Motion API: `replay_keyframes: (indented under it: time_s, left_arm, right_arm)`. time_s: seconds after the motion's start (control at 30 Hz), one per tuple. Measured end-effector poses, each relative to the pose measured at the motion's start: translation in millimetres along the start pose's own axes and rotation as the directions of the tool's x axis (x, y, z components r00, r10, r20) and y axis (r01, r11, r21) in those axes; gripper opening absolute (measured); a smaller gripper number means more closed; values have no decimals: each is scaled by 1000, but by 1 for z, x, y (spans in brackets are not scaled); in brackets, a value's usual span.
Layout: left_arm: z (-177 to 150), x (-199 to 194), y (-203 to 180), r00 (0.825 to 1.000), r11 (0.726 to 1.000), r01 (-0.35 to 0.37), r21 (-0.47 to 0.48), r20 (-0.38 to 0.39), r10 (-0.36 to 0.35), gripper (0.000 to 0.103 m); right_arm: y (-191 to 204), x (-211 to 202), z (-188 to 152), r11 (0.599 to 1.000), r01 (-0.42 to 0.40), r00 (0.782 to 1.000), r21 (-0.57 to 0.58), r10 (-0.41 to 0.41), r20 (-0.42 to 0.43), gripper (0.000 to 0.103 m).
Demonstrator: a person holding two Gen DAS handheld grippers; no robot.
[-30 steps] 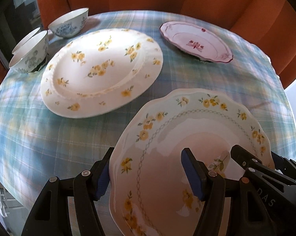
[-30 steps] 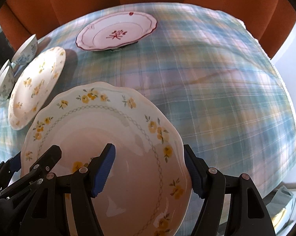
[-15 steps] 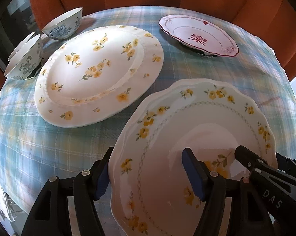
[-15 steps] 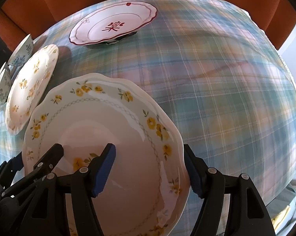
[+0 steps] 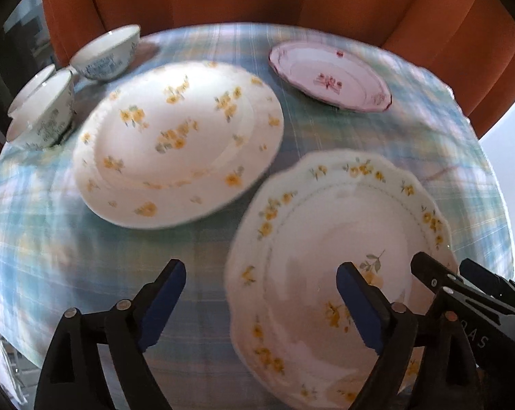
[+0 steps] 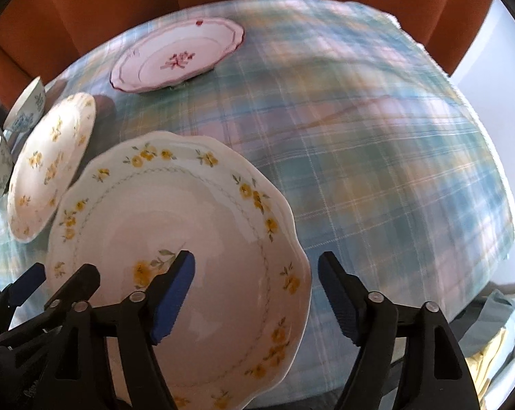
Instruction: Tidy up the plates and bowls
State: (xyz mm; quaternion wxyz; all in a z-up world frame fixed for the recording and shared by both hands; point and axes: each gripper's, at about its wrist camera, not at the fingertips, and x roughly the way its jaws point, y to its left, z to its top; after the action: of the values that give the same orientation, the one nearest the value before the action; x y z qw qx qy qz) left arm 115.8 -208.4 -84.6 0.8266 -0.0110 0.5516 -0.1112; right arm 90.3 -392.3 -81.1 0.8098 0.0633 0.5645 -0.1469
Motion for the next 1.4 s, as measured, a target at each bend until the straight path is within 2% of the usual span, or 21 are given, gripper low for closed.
replay_keyframes:
  time_s: [0.27,0.57,0.83,1.03,1.2,1.4]
  left_arm:
    - [11,-18,44,999,999,31,27,34,-32,96]
    - [19,-33,104,997,998,27,55,72,-31,96]
    - [23,-29,156,998,998,32,47,46,-35,96]
    - [35,-22,166,999,998,36,50,28,-37,96]
    - [58,-7,161,999,1000,11,26,31,-12,96]
    - [88,16,151,999,1000,-21,-14,34,22,96]
  right_arm:
    - [31,-26,-11,999,21,999,51,-23,41,82]
    - [98,-43,-18,997,7,996,73,-14,84,82]
    - [151,-42,-25,997,22,995,72,-29,94,82]
    - [170,-36,-14,996,-19,995,89,10,101,81]
    - [176,-29,12,999,-4,993,49,-2,119,81]
    - [168,0,50,999,-48,994,21,46,96,82]
